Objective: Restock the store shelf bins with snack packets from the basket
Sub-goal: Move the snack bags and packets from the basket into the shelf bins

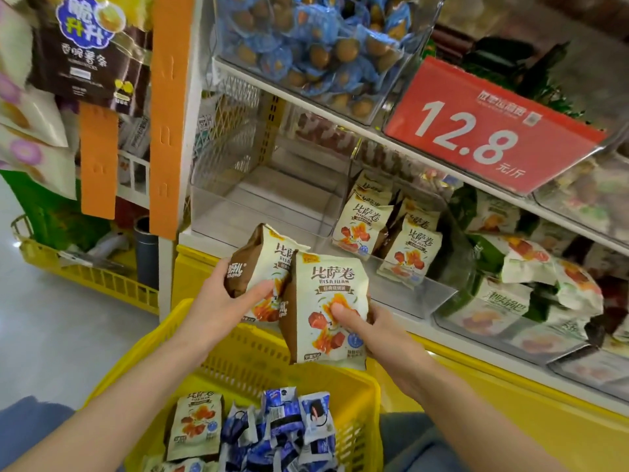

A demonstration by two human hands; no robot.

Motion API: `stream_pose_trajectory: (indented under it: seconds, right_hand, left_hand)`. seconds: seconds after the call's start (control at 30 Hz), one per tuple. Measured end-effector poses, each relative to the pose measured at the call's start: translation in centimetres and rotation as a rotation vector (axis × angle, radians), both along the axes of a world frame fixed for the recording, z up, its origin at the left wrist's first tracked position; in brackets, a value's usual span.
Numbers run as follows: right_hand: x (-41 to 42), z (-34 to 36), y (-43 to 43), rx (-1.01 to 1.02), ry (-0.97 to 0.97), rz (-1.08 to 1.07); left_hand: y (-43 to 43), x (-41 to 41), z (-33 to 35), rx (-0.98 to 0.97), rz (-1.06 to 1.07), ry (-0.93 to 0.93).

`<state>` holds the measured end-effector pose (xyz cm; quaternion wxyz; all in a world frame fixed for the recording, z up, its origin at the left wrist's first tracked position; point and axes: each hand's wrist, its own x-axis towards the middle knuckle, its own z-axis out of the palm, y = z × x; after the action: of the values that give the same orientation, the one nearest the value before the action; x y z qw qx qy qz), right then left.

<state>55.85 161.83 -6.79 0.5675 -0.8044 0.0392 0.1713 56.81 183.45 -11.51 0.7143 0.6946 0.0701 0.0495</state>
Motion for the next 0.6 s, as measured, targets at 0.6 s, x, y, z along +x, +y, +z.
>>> stream_pose_trajectory:
  seconds: [0.6]
  right_hand:
    - [14.8,4.0,-4.4,-0.368,-0.333,-0.32]
  left_hand:
    - [-0.3,4.6,1.6,-0.153,-0.001,-0.082]
